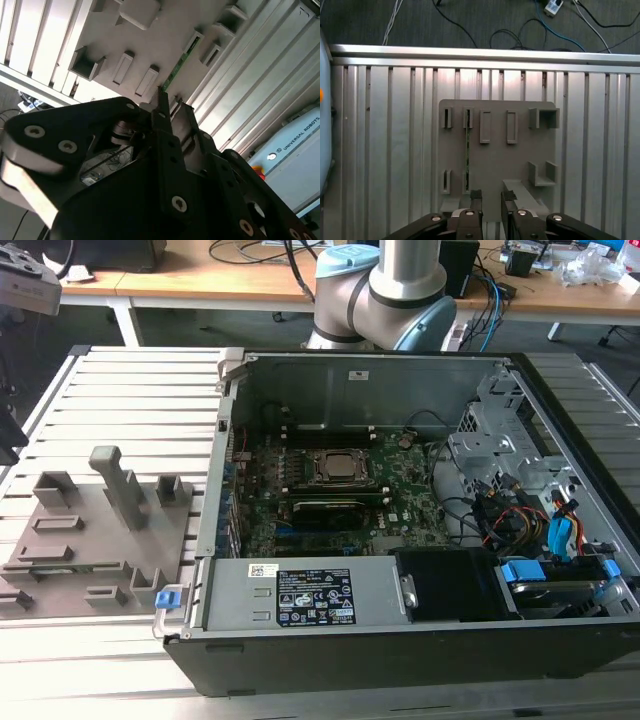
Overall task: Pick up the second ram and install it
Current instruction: 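Pick up the second ram and move it above second insertion slot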
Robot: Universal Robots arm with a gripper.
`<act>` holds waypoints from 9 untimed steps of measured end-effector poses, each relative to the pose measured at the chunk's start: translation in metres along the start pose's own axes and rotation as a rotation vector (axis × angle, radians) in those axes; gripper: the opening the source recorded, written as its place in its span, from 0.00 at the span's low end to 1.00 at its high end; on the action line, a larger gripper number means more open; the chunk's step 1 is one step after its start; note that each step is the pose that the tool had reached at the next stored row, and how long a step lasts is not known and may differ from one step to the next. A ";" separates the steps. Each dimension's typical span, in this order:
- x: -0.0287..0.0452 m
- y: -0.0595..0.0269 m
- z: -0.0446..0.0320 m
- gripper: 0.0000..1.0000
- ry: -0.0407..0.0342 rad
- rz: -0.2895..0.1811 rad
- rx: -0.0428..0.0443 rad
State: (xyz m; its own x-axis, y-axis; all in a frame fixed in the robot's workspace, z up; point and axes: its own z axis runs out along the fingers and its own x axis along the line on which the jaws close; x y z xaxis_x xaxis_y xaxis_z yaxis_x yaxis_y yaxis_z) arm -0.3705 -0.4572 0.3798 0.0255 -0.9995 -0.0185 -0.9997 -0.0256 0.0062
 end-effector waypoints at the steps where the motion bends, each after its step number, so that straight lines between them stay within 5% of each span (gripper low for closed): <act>1: 0.0000 0.0000 0.0000 0.30 0.0000 -0.001 0.0000; 9: 0.0002 -0.0001 0.0100 0.30 0.0001 -0.002 -0.0001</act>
State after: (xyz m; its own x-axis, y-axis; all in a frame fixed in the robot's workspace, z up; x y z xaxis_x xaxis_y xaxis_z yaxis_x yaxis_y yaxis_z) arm -0.3705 -0.4572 0.3698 0.0275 -0.9995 -0.0184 -0.9996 -0.0276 0.0063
